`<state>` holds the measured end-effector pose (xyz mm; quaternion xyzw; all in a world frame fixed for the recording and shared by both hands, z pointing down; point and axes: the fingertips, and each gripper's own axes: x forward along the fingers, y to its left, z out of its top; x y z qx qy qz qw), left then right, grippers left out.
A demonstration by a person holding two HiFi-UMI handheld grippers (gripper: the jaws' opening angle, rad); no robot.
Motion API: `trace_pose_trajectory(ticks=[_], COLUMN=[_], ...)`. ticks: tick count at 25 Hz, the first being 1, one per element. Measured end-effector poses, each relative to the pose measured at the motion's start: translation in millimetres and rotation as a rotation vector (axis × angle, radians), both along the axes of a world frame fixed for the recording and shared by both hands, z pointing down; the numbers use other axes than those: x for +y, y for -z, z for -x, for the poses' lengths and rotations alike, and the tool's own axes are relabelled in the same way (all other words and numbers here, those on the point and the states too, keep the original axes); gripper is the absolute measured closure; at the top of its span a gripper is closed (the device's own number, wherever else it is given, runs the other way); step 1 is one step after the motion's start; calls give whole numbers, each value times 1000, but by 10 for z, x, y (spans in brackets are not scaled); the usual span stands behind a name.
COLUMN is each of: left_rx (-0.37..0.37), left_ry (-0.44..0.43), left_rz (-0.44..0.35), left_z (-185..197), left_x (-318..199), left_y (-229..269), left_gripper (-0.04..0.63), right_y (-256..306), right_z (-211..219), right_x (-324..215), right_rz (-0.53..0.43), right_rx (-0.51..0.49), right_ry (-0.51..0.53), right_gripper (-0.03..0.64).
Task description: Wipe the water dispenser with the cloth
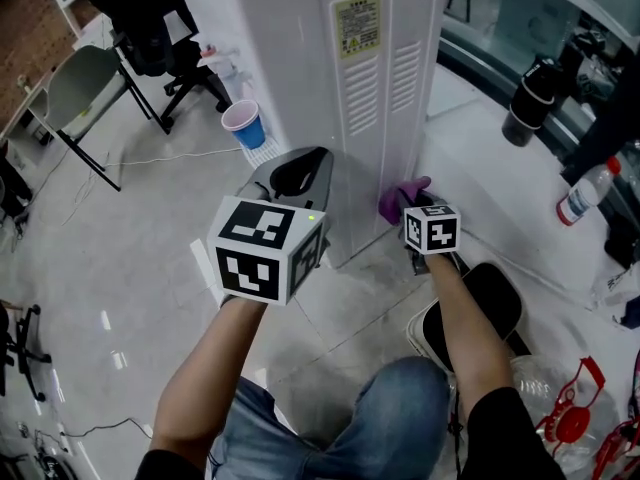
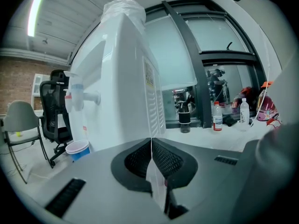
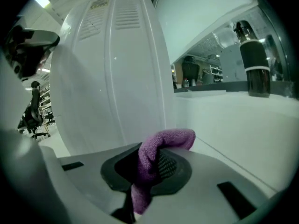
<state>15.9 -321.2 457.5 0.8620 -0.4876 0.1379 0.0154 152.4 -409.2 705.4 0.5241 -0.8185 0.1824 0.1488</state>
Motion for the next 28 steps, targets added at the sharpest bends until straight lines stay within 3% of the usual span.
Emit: trace_pose_trajectory(ticks=[5,10,20,28], left_rx=[-16,-14,19,42], left_ry=[9,2,-29,-46], left_rz=[0,8,-20,-37], left_z=[25,-10,-52,-9], left_x=[20,24,20,22], left_y=[11,39,352,606], left_gripper=[568,568,568,568], right_y=[-297,-7,1614,2953], right_z=[-61,-143,-198,32], right_x=[74,150,290,461], right_rz=[55,33,-200,-386], right_rx=[3,-10,10,23], right_ry=[-3,-11,24,94], right_gripper=[572,572,572,572])
